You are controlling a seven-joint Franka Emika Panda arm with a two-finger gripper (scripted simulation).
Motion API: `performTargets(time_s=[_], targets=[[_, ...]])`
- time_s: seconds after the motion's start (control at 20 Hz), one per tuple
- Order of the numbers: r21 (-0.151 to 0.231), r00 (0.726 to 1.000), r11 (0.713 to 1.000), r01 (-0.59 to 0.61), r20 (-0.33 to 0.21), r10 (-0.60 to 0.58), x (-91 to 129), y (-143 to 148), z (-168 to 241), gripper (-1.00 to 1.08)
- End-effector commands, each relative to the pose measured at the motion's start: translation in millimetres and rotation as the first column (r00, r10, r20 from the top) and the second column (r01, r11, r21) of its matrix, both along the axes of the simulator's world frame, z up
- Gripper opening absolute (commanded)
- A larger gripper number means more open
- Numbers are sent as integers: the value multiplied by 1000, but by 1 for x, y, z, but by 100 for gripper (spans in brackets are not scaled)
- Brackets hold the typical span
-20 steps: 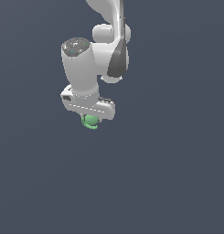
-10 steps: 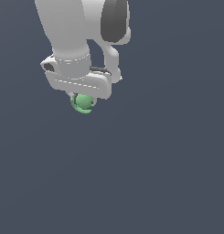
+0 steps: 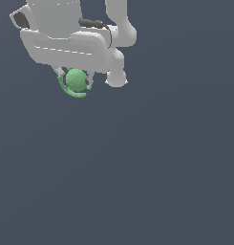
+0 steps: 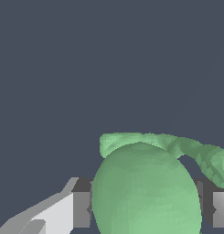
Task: Pick up the object and move it to a goal position.
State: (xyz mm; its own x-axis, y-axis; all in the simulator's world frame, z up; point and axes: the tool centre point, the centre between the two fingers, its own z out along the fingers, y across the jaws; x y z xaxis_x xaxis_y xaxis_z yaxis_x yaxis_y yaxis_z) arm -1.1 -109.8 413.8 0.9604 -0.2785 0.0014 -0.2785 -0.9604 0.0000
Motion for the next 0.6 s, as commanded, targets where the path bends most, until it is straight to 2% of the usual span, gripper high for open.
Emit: performTargets(time_s=[0.0, 0.55], targets=[[0, 1000, 1000, 0, -1, 0, 1, -2, 20, -100], [0, 1000, 1000, 0, -1, 0, 7, -8, 68, -100]])
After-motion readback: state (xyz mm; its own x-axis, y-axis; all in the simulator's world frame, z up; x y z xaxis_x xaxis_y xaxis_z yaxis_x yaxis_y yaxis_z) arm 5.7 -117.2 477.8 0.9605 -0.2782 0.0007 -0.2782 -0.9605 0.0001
